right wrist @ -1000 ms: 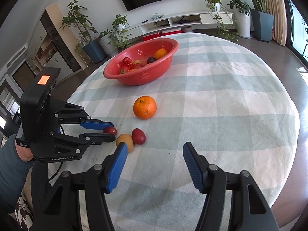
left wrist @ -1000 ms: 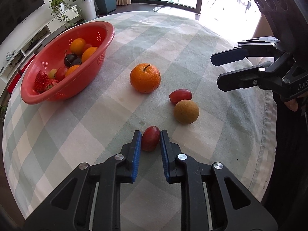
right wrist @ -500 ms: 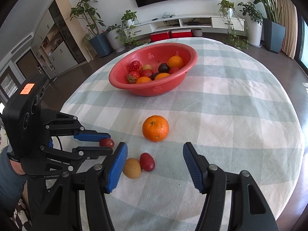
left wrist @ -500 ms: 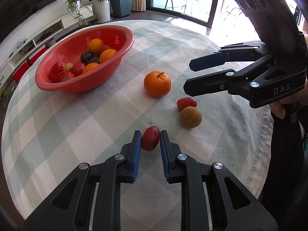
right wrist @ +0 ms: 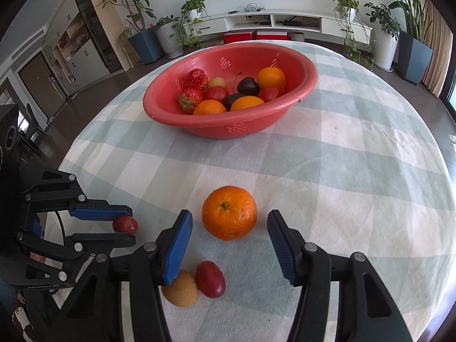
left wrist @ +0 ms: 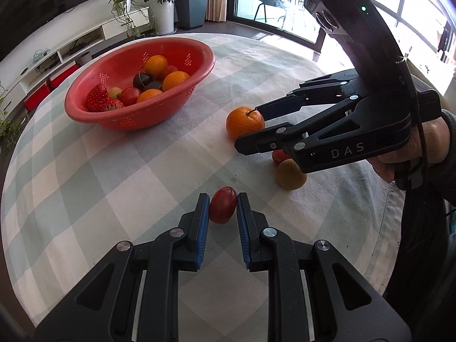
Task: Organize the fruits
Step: 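Lift the plum with the left gripper while the right gripper grasps the mandarin, then carry the plum in the left gripper into the bowl while the right gripper carries the mandarin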
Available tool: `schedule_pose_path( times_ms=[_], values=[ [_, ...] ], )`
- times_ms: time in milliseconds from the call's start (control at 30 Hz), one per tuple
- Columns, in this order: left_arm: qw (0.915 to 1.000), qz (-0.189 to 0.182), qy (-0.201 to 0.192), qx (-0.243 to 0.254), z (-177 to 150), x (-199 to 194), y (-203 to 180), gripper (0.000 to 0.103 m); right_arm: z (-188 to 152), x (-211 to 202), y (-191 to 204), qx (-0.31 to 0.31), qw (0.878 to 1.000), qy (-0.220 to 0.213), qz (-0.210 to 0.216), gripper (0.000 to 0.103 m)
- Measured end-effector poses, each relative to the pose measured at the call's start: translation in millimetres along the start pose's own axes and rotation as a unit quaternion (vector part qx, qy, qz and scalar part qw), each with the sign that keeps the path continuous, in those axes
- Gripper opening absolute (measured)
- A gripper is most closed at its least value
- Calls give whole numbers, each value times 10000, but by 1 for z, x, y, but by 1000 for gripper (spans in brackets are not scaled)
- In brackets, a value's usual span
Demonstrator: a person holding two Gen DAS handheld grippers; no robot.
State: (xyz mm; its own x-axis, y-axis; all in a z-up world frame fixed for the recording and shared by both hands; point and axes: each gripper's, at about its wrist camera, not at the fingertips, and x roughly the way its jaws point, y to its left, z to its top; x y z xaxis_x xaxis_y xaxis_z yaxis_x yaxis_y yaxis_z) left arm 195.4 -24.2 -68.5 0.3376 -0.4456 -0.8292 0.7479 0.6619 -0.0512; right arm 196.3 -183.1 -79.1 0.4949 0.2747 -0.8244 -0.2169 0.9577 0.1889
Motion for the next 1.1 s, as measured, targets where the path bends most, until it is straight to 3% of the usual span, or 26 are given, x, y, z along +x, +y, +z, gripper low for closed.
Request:
schedule_pose_path(
  times_ms=[267,833,1100],
  values=[
    [9999,46,-80,-132,1,-3,1,18,1,2,1,-82,10000,-54,6,42],
    [9981,251,-391,-398,12,-25,14,18,-1,-32,2,-64,9994,-323,81,42],
    [9941,516,-736,-603,45,-50,41,18,34,-69,-12,-58,9972,-748,-53,42]
  ],
)
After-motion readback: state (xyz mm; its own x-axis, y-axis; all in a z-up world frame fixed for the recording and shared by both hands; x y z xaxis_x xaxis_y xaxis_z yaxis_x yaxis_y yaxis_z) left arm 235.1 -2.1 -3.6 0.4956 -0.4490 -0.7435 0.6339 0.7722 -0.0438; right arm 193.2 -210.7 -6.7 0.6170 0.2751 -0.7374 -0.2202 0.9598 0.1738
